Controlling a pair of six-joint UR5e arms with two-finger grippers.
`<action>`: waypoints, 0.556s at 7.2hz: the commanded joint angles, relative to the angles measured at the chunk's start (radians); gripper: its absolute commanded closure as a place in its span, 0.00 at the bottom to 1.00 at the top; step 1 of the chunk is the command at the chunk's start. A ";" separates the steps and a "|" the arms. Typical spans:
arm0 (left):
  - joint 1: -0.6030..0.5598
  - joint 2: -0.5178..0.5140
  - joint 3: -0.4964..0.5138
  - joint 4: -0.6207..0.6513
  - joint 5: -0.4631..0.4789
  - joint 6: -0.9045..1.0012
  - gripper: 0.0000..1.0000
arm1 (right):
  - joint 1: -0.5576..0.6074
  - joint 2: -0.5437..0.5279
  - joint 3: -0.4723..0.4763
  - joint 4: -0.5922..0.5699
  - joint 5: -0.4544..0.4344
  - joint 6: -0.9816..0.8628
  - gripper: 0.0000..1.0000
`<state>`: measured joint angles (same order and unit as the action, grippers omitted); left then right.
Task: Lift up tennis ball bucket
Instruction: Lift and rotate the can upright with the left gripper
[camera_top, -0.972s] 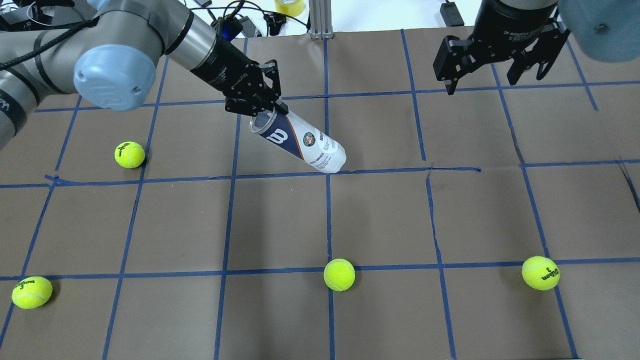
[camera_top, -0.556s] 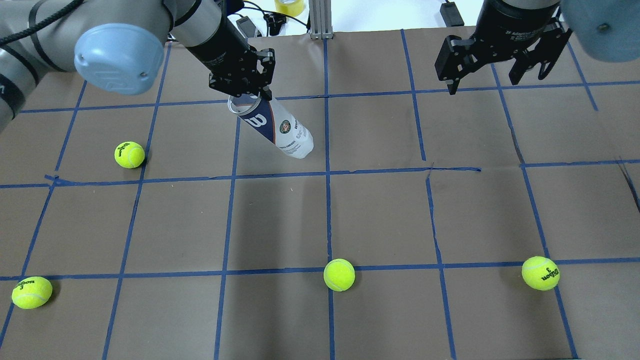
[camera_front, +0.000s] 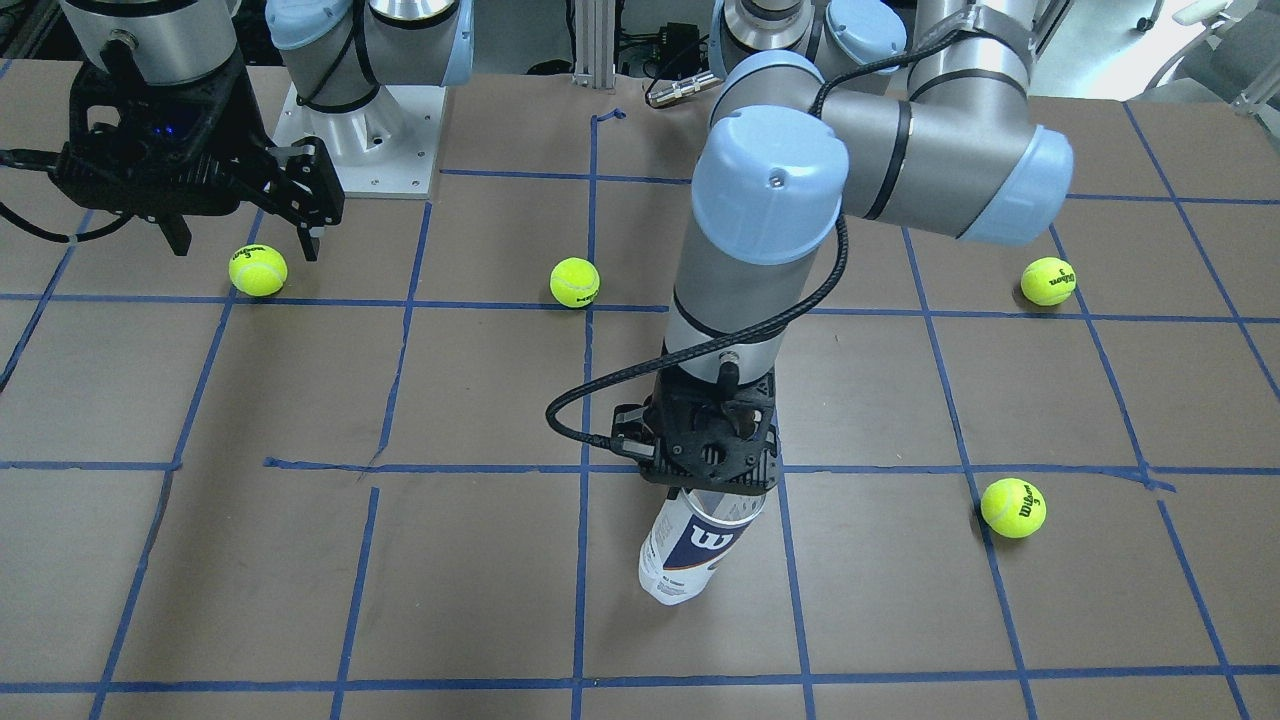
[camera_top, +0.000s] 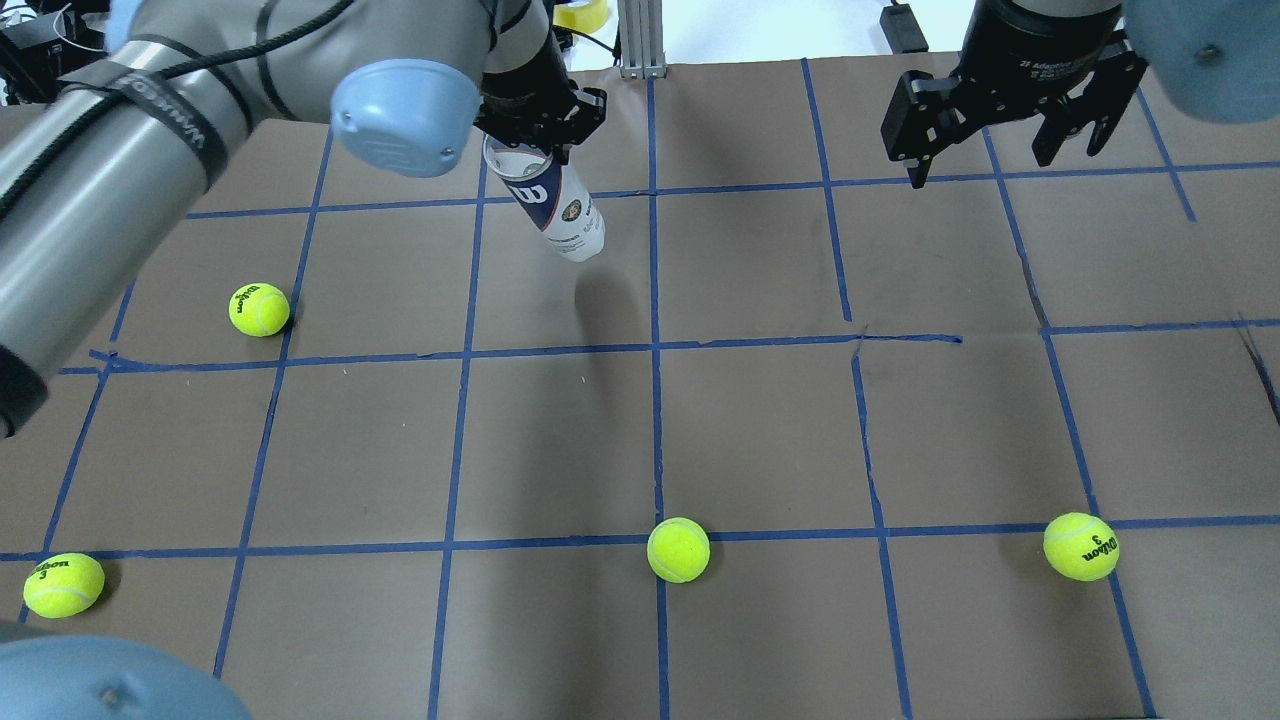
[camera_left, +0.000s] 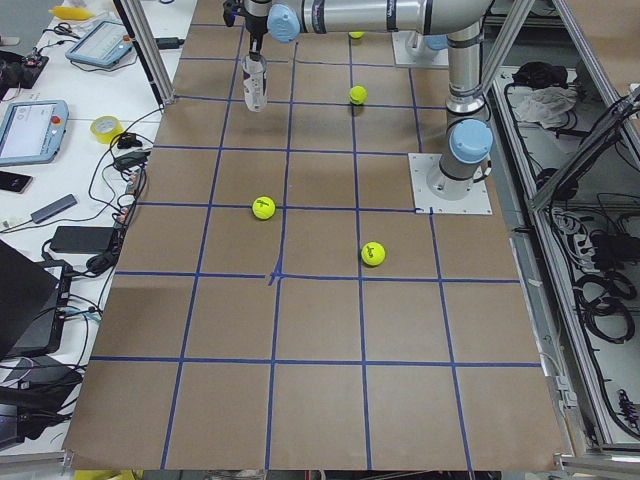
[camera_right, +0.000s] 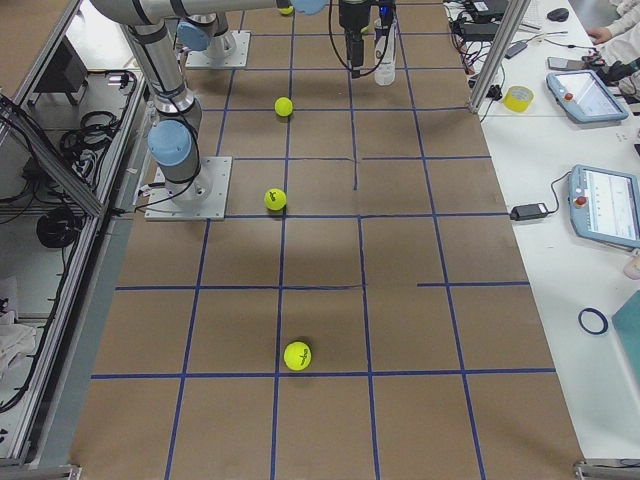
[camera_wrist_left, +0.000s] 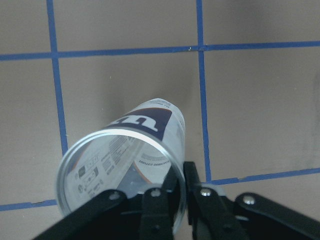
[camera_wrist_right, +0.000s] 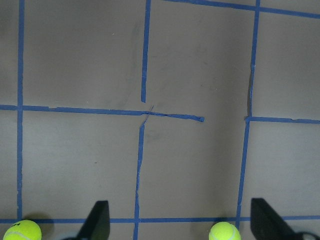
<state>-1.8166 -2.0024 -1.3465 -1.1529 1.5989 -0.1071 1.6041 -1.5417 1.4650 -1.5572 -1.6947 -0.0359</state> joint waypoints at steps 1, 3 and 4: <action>-0.042 -0.059 0.030 0.006 0.111 0.055 1.00 | -0.003 0.000 0.000 0.002 0.007 0.004 0.00; -0.064 -0.070 0.027 0.002 0.118 0.044 1.00 | -0.003 0.000 0.000 0.002 0.007 0.004 0.00; -0.076 -0.070 0.015 0.001 0.116 0.021 1.00 | -0.003 0.000 0.000 0.002 0.007 0.005 0.00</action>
<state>-1.8768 -2.0695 -1.3215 -1.1494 1.7119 -0.0644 1.6016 -1.5417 1.4650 -1.5556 -1.6876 -0.0316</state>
